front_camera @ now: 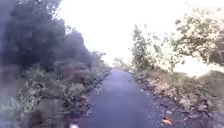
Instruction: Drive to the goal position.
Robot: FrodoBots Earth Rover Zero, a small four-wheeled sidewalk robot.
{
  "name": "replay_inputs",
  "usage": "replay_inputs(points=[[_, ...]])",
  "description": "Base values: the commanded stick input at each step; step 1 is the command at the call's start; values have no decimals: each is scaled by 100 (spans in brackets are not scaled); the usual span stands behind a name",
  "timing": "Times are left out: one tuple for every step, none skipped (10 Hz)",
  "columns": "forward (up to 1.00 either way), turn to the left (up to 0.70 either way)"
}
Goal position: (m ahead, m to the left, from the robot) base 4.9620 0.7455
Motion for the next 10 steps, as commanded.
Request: replay_inputs(points=[[85, 0], [85, 0], [85, 0], [85, 0], [85, 0], [85, 0], [85, 0], [85, 0], [85, -34], [85, -34]])
